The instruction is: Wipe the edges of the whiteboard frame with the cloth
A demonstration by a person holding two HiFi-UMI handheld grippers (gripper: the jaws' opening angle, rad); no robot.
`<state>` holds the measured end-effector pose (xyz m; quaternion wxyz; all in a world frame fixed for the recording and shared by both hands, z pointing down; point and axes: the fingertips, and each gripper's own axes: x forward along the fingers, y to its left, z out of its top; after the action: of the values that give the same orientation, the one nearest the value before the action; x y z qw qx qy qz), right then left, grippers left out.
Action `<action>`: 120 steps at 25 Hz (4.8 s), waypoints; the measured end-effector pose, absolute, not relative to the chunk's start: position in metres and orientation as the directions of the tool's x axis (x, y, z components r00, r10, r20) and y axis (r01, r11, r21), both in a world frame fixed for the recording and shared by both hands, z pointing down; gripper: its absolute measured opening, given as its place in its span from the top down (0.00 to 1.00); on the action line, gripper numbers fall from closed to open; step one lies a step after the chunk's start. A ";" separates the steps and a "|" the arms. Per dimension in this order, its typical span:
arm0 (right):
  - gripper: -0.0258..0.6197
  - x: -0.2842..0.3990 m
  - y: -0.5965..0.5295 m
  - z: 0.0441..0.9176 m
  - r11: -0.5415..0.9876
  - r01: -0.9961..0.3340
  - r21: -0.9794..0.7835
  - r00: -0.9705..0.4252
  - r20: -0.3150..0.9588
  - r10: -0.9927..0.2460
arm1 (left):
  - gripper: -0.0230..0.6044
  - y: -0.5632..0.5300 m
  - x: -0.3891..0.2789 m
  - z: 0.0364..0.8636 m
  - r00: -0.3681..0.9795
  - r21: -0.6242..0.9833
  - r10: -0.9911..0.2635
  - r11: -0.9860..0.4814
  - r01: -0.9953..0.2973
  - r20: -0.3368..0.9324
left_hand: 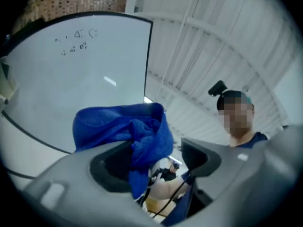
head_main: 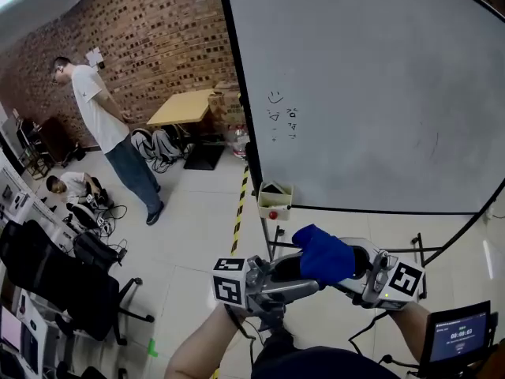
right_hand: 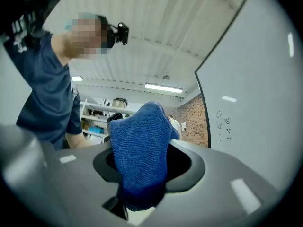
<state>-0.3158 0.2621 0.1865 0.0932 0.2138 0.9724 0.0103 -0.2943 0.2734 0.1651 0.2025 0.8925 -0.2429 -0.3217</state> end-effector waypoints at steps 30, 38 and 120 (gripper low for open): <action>0.72 -0.610 0.149 0.134 0.451 0.052 0.891 -0.996 0.011 0.093 | 0.44 0.207 -0.566 0.134 0.052 0.343 -0.942 -0.172 -0.923 -0.332; 0.72 -0.633 0.133 -0.016 0.104 -0.111 0.988 -0.994 -0.112 -0.001 | 0.47 0.232 -0.582 0.106 0.019 0.222 -0.958 -0.086 -0.971 -0.287; 0.74 -0.277 -0.204 -0.326 0.700 -0.459 0.548 -0.832 0.011 -0.555 | 0.57 -0.044 -0.315 -0.253 0.178 -0.464 -0.878 0.056 -0.884 -0.444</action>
<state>-0.2768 -0.2036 -0.3258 -0.0877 -0.2762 0.9176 0.2720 -0.3153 -0.0440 -0.2528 -0.3414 0.6872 -0.6412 -0.0042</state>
